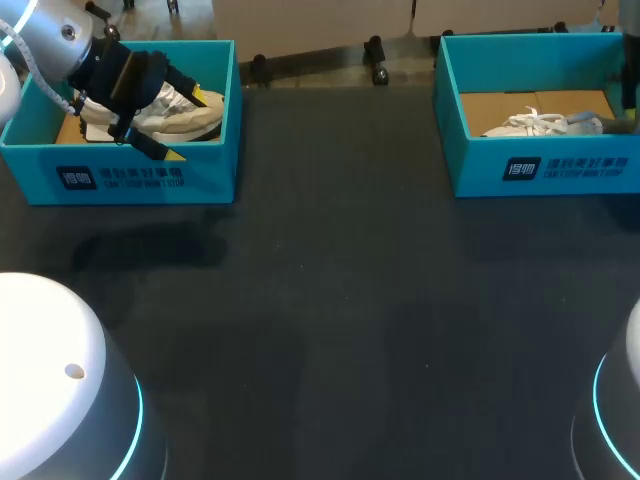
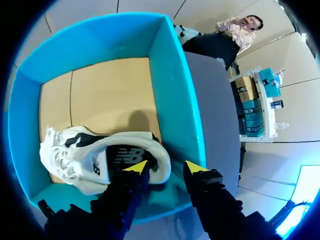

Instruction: Take the shoe out of the shoebox, open the shoe tongue, remove and reinsert the insole, then place the shoe into the shoebox

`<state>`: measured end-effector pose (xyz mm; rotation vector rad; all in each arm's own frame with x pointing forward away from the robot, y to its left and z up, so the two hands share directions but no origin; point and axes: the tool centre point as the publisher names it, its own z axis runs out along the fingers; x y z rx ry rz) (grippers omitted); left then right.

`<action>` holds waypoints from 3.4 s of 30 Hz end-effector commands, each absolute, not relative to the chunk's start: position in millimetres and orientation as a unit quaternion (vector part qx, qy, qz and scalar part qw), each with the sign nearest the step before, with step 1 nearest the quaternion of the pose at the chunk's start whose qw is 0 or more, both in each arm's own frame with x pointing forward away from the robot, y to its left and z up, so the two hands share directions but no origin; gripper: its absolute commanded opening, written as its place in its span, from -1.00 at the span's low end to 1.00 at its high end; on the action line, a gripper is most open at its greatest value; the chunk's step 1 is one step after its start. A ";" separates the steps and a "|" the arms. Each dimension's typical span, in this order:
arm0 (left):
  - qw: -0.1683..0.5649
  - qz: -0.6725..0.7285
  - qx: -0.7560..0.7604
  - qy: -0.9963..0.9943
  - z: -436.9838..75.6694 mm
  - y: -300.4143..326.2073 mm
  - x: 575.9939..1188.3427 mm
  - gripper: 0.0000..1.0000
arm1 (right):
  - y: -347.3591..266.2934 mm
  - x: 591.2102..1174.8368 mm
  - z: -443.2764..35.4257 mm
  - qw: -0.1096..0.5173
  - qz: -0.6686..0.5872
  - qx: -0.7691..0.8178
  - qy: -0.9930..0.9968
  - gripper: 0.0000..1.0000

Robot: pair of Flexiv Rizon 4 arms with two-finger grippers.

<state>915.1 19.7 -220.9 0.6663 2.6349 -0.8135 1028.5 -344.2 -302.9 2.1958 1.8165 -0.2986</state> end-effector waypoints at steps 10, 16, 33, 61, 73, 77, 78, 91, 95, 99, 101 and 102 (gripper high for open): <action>0.151 -0.282 0.232 0.919 -220.1 19.7 915.1 1.00 | -287.8 1009.1 -273.2 0.168 -0.045 0.745 0.644 -0.15; 0.151 -0.282 0.232 0.919 -220.1 19.7 915.1 1.00 | -250.9 1000.1 -269.6 0.167 -0.017 0.736 0.656 -0.15; 0.155 -0.283 0.256 0.911 -219.5 22.0 913.7 1.00 | -190.9 975.1 -254.5 0.166 0.012 0.695 0.700 -0.15; 0.205 -0.228 0.459 0.834 -199.1 34.2 957.4 1.00 | -189.7 974.6 -255.1 0.163 0.013 0.692 0.703 1.00; 0.183 -0.178 0.631 0.732 -211.3 62.9 993.4 1.00 | -189.7 974.6 -255.1 0.163 0.013 0.692 0.703 1.00; 0.162 -0.174 0.663 0.710 -214.9 77.4 1012.0 1.00 | -189.7 974.6 -255.1 0.163 0.013 0.692 0.703 1.00; 0.148 -0.178 0.672 0.703 -214.5 81.2 1016.7 1.00 | -189.7 974.6 -255.1 0.163 0.013 0.692 0.703 1.00; 0.124 -0.096 0.728 0.668 -211.5 119.8 1072.3 1.00 | -189.7 974.6 -255.1 0.163 0.013 0.692 0.703 1.00; 0.121 -0.076 0.737 0.660 -215.7 131.5 1084.6 1.00 | -189.7 974.6 -255.1 0.163 0.013 0.692 0.703 1.00; 0.120 -0.048 0.734 0.667 -223.6 143.8 1099.7 1.00 | -189.7 974.6 -255.1 0.163 0.013 0.692 0.703 1.00; 0.112 -0.030 0.741 0.661 -228.2 150.7 1105.8 1.00 | -189.7 974.6 -255.1 0.163 0.013 0.692 0.703 1.00; 0.109 -0.020 0.743 0.660 -230.4 154.6 1107.7 1.00 | -189.7 974.6 -255.1 0.163 0.013 0.692 0.703 1.00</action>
